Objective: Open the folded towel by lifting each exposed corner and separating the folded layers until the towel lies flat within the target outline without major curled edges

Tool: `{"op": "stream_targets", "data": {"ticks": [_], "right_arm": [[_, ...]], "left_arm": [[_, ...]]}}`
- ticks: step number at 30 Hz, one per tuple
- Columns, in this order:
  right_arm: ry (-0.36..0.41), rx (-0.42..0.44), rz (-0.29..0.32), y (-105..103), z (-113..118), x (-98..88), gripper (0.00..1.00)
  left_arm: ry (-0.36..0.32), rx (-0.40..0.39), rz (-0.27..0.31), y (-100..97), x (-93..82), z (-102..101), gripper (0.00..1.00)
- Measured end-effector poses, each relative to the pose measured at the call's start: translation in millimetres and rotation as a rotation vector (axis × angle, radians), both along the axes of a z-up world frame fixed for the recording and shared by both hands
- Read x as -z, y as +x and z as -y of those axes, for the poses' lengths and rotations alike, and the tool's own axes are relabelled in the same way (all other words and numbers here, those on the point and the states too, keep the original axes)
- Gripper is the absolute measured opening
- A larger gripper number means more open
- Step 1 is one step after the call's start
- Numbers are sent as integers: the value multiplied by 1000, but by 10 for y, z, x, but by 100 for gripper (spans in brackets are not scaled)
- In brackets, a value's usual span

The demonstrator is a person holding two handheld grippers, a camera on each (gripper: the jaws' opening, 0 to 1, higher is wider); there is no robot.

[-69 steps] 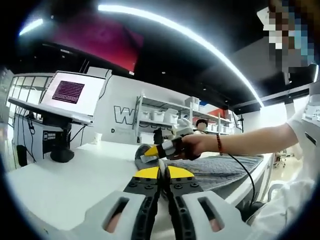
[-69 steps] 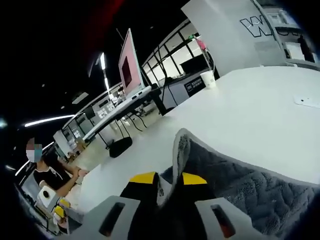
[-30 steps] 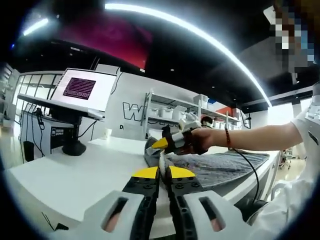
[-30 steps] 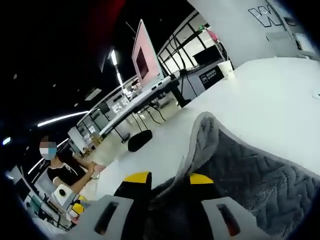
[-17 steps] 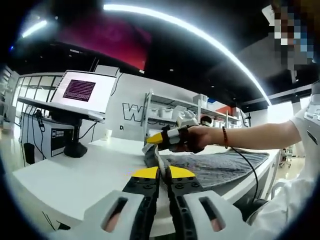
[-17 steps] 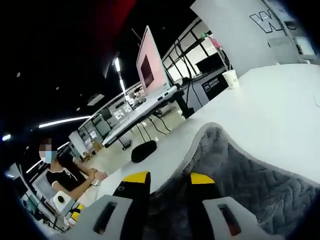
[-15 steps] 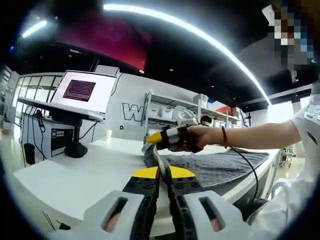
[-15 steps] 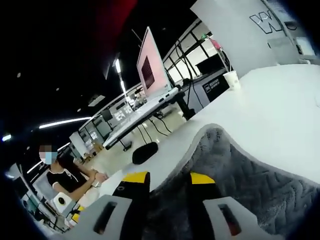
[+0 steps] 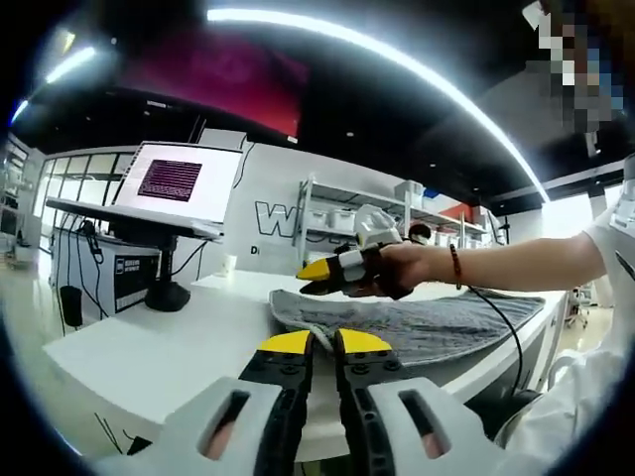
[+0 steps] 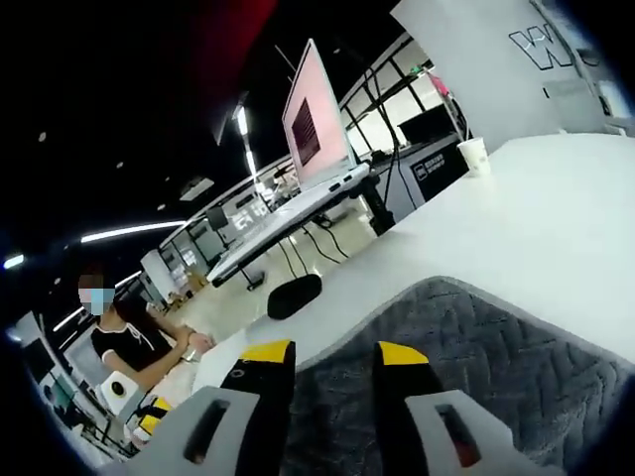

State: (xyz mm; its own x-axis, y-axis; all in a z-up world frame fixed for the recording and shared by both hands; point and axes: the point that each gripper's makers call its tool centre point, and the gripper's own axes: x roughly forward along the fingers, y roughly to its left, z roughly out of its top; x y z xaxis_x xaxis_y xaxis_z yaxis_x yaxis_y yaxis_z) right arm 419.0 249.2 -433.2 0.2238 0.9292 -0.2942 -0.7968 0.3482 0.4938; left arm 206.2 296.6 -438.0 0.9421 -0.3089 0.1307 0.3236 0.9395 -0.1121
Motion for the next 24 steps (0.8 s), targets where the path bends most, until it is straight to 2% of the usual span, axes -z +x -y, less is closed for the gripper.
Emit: {"op": "stream_targets", "data": {"ticks": [3, 7, 11, 14, 18, 22, 24], "right_arm": [[-3, 3, -1, -6, 9, 5, 26], [-22, 3, 39, -24, 42, -21, 27], [-39, -2, 84, -264, 119, -57, 28], [-49, -11, 101, -316, 162, -60, 29], [-59, -3, 118, -353, 237, -36, 31], [-57, -15, 120, -386, 290, -20, 37], [-74, -6, 171, -417, 339, -44, 38]], "left_arm": [[1, -2, -9, 12, 10, 2, 9], [15, -7, -15, 17, 13, -4, 10], [48, -41, -38, 37, 47, -34, 10], [54, -43, -45, 52, 69, -34, 11], [70, -28, -61, 82, 86, 41, 12], [91, 24, -38, 76, 11, 180, 13], [91, 47, -30, 74, -31, 259, 14]]}}
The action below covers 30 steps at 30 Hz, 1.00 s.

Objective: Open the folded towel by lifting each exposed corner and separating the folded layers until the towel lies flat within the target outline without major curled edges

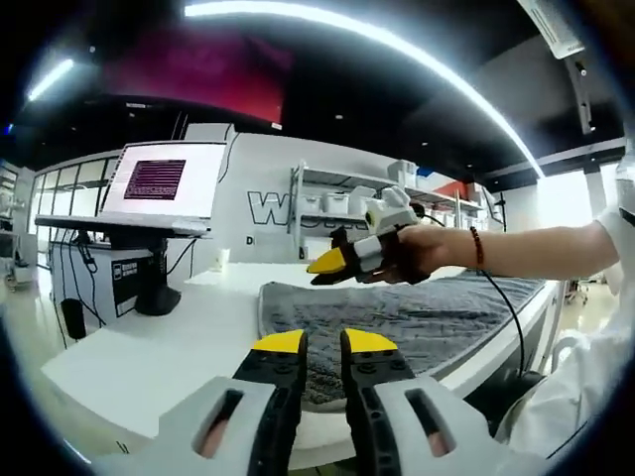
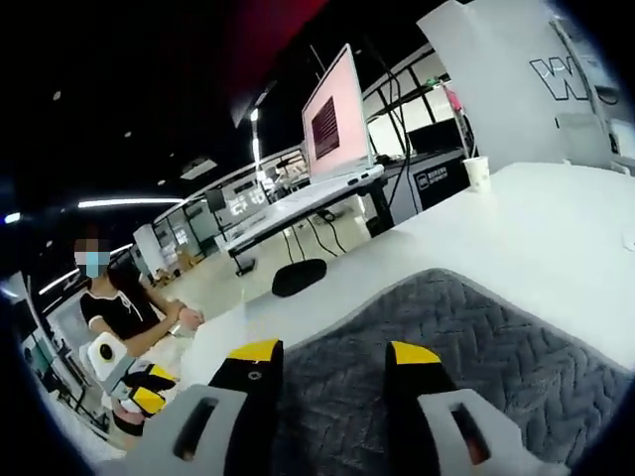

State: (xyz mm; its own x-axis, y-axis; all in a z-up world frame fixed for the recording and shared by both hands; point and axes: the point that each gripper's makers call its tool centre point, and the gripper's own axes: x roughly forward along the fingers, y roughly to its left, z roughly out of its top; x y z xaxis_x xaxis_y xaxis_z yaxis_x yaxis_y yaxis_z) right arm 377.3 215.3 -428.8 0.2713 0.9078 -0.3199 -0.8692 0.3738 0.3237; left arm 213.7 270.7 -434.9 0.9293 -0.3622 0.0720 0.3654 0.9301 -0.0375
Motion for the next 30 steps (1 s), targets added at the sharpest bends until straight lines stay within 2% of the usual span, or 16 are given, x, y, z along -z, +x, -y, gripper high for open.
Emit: {"op": "stream_targets", "data": {"ticks": [9, 12, 17, 20, 26, 30], "right_arm": [[-12, -6, 20, -63, 42, 21, 41], [-60, -15, 67, -99, 74, 83, 46], [-36, -6, 92, -156, 111, 21, 48], [-48, -10, 120, -217, 152, 6, 50], [-38, 0, 149, -250, 210, -41, 57], [-51, 20, 179, -341, 378, -8, 58]], "left_arm": [[16, 16, 1, 2, -38, 93, 18], [17, 37, 2, 11, -61, 166, 22], [21, 68, -6, 24, -69, 277, 26], [16, 86, -5, 26, -73, 318, 28], [3, 86, -15, 47, -82, 360, 38], [-11, 93, -16, 57, -105, 413, 44]]}}
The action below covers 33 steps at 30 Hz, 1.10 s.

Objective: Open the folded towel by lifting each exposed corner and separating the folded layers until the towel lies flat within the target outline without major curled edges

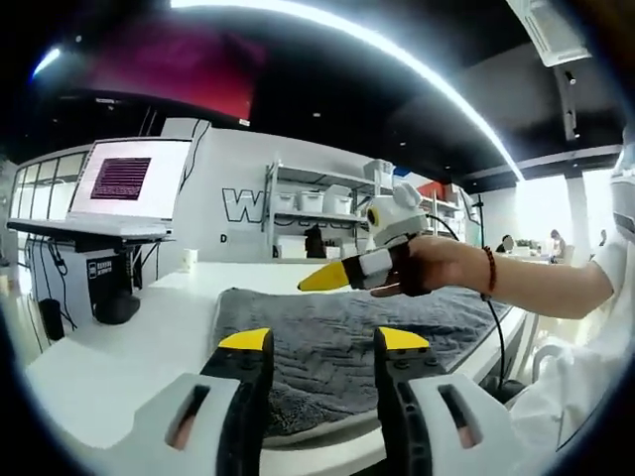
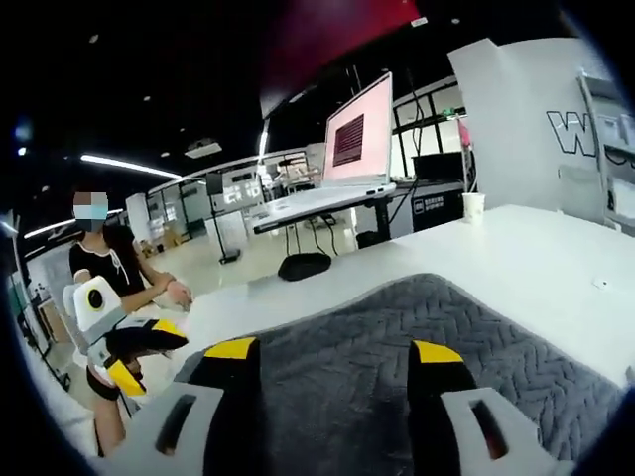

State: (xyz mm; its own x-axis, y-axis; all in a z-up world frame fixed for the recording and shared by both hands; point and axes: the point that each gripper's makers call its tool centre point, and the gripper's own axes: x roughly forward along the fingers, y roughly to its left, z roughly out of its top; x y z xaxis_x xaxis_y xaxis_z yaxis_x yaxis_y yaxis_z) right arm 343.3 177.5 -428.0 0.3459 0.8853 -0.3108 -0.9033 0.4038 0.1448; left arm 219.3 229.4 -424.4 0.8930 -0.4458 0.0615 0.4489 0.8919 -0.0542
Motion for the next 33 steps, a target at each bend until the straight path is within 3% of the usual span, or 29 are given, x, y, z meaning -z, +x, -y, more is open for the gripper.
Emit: {"op": "stream_targets", "data": {"ticks": [2, 7, 12, 22, 26, 33], "right_arm": [[-2, 6, 11, 47, 29, 14, 60], [18, 18, 34, -65, 124, -11, 63], [5, -1, 100, -283, 213, -67, 66], [11, 24, 178, -505, 548, -159, 68], [74, 16, 166, -610, 630, -244, 69], [74, 44, 197, -648, 872, -230, 71]], "left_arm": [[3, 3, 2, 12, -7, 40, 49], [21, 21, -5, 33, 6, 141, 57], [7, 59, -3, 50, -20, 313, 68], [20, 135, -3, 42, -38, 600, 73], [20, 138, -5, 68, -35, 647, 74], [39, 178, -15, 60, -16, 815, 74]]}}
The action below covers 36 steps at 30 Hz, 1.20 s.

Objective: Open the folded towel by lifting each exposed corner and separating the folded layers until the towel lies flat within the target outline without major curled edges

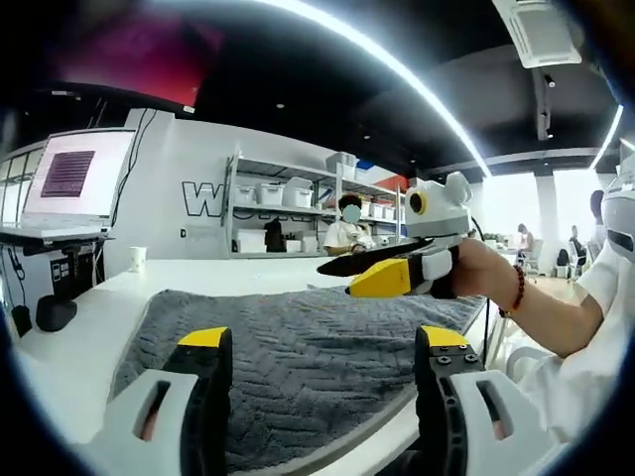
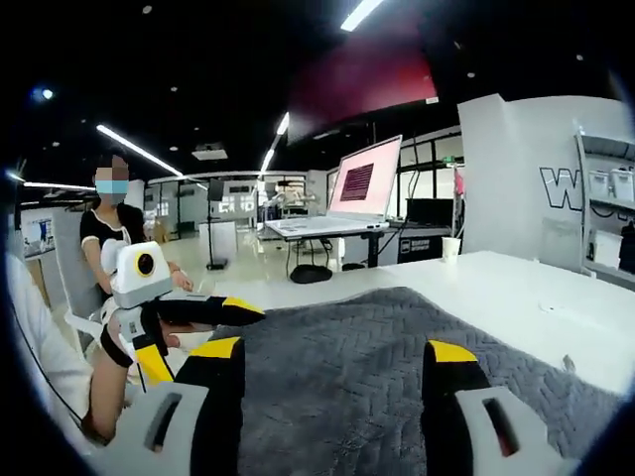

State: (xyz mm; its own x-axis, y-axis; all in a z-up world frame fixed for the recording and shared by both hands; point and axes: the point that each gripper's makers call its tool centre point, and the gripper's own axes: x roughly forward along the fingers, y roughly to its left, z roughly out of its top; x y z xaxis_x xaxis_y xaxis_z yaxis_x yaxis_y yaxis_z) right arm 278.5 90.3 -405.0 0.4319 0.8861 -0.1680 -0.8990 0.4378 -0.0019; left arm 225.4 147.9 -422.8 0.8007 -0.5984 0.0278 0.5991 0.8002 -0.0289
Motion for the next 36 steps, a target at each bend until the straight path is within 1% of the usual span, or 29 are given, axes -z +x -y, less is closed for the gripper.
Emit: {"op": "stream_targets", "data": {"ticks": [5, 6, 10, 11, 16, 17, 21, 25, 26, 28, 32, 34, 36], "right_arm": [[-2, 27, 29, -9, 128, -18, 72], [0, 27, 26, -30, 155, -22, 72], [-2, 29, 50, -106, 236, -38, 72], [-4, 26, 38, -127, 275, -30, 72], [10, 51, 75, -210, 461, -96, 72], [21, 58, 74, -225, 507, -115, 72], [24, 71, 91, -294, 618, -136, 72], [19, 95, 109, -384, 755, -126, 73], [12, 101, 123, -398, 785, -121, 73], [7, 110, 119, -438, 863, -91, 73], [9, 181, 133, -427, 1095, -56, 73], [14, 177, 134, -471, 1151, -50, 74], [37, 182, 116, -514, 1230, -47, 73]], "left_arm": [[4, 17, 11, -16, -25, 70, 75], [3, 20, 10, -17, -28, 78, 75], [-10, 30, 9, -23, -50, 126, 75], [-7, 31, 16, -28, -64, 145, 75], [-2, 48, 29, -61, -106, 225, 75], [1, 57, 32, -72, -111, 249, 75], [-2, 88, 35, -105, -121, 319, 74], [-10, 117, 43, -146, -164, 407, 75], [-7, 125, 51, -162, -178, 431, 75], [-4, 128, 55, -177, -199, 469, 75], [8, 146, 58, -212, -215, 549, 75], [9, 157, 59, -226, -222, 580, 75], [5, 167, 61, -238, -232, 613, 74]]}}
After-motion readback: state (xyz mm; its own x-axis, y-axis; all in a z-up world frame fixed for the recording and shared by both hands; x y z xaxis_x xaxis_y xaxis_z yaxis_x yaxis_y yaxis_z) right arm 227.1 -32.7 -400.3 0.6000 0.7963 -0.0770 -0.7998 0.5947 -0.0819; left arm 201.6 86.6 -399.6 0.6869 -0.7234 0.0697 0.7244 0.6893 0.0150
